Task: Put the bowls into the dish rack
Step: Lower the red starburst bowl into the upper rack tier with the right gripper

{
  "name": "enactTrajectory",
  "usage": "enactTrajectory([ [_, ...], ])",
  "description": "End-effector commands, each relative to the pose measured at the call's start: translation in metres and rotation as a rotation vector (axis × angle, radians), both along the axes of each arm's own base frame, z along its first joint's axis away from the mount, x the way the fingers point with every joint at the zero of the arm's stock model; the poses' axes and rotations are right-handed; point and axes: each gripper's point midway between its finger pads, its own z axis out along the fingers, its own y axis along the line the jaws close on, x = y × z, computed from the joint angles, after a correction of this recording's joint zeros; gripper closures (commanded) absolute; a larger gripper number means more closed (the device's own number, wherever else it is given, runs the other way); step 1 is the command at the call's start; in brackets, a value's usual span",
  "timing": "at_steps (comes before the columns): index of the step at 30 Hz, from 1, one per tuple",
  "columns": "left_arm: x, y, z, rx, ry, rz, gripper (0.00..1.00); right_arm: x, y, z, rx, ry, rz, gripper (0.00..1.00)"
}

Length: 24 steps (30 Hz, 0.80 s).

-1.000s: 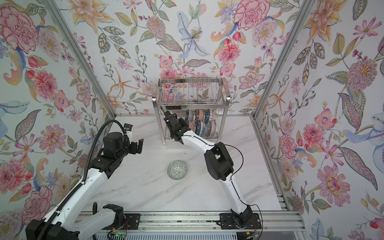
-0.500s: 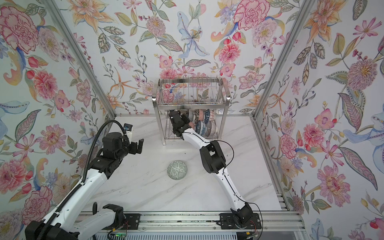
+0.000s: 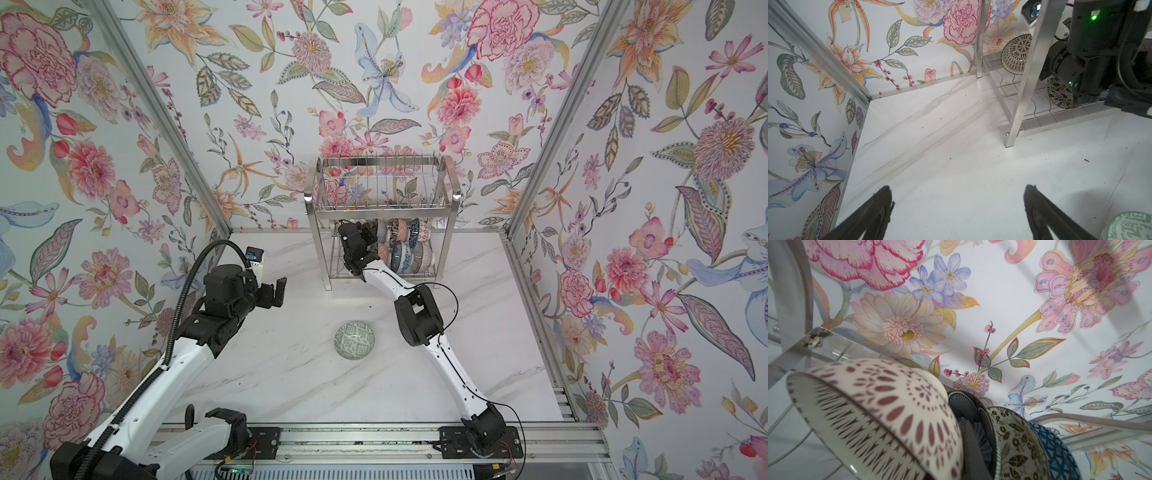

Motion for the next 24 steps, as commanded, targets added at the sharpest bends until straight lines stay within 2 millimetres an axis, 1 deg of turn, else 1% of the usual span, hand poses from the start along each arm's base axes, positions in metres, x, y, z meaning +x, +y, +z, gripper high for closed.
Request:
enactTrajectory([
  [1, 0.000, 0.002, 0.001, -0.016, -0.012, 0.002, 0.01, 0.005, -0.001, 0.036, 0.034, -0.151, -0.035, 1.00],
  [6, 0.000, 0.003, 0.001, -0.017, -0.012, 0.004, 0.01, 0.006, -0.002, 0.030, 0.026, -0.178, -0.050, 1.00],
  [7, 0.000, 0.002, 0.002, -0.019, -0.013, 0.002, 0.01, 0.016, -0.022, 0.028, 0.020, -0.179, -0.084, 1.00],
  [9, 0.000, 0.002, 0.001, -0.017, -0.012, 0.003, 0.01, 0.017, -0.026, 0.024, 0.011, -0.179, -0.092, 1.00],
  [18, 0.000, 0.002, 0.000, -0.020, -0.010, 0.001, 0.01, 0.021, -0.018, 0.005, -0.007, -0.128, -0.037, 1.00],
  [24, 0.000, 0.002, 0.001, -0.022, -0.011, 0.001, 0.01, 0.019, -0.010, -0.003, -0.021, -0.092, -0.007, 1.00],
])
